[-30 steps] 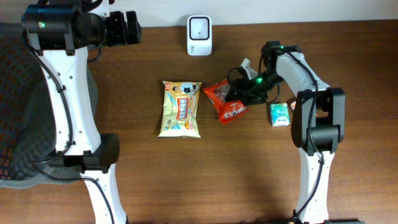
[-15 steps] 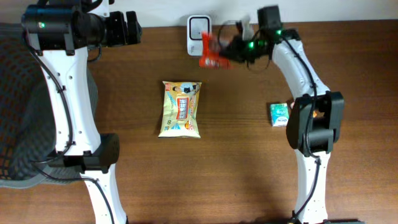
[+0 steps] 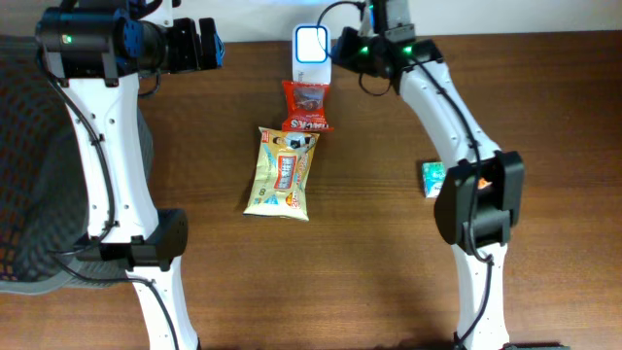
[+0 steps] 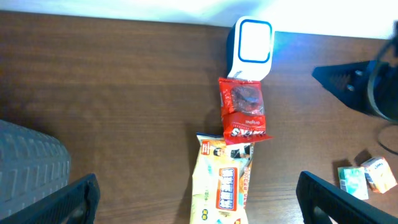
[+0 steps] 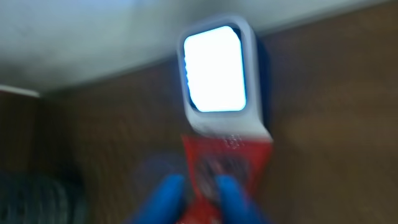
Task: Scan the item barcode
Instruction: 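Lift red snack bag with right gripper to the white scanner, then move red snack bag away from scanner toward table right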
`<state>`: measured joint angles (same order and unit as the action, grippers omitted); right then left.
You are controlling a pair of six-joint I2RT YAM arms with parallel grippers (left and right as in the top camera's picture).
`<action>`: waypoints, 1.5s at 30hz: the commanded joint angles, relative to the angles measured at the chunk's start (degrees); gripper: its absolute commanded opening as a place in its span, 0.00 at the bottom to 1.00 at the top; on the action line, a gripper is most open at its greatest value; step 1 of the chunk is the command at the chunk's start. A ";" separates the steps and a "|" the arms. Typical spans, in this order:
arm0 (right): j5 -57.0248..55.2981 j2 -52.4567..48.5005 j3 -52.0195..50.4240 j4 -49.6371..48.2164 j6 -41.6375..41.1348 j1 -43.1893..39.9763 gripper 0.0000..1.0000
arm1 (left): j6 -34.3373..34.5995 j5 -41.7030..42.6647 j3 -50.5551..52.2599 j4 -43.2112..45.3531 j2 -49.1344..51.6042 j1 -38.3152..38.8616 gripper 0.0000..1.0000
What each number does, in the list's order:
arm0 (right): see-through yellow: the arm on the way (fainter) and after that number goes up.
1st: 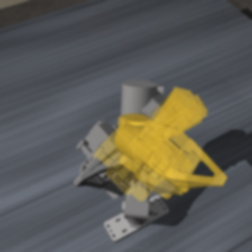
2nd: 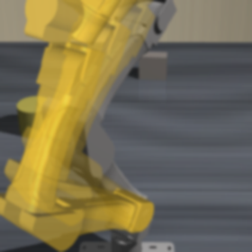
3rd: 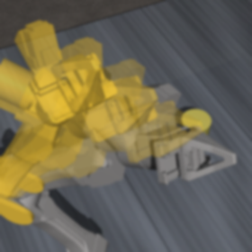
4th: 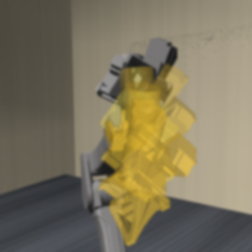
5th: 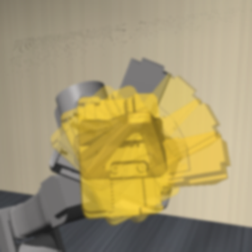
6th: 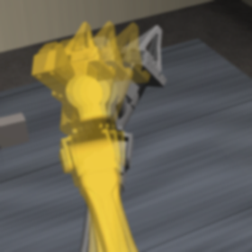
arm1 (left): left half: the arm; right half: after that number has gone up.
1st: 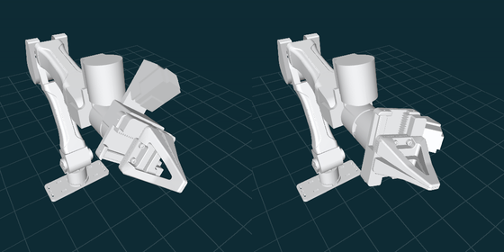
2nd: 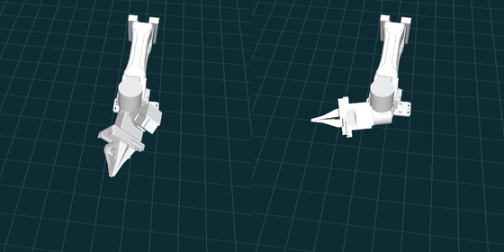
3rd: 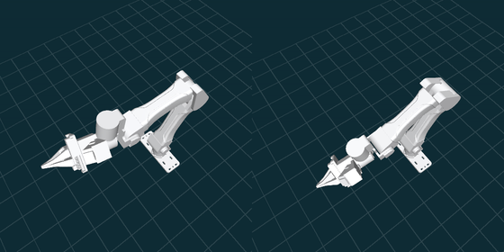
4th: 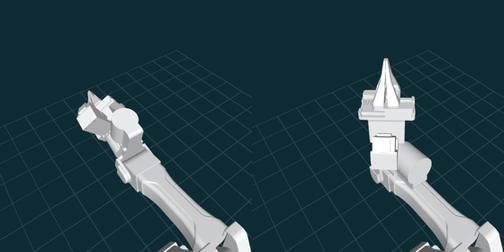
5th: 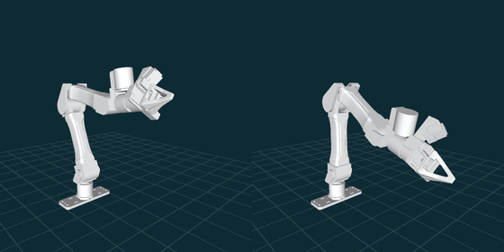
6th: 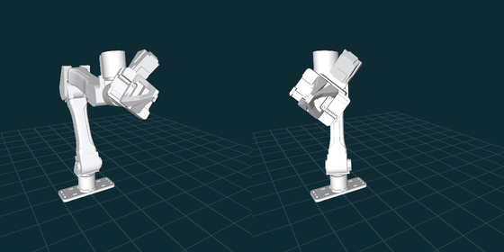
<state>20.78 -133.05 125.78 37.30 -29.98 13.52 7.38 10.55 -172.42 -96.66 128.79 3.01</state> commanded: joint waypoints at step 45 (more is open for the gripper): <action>-3.28 -1.70 -0.42 9.94 11.08 2.05 0.99 | 0.33 0.37 -0.68 -0.04 -0.94 2.62 0.99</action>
<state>16.82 -130.39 125.69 48.84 -19.22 13.34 7.38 10.52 -172.42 -96.66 128.79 5.41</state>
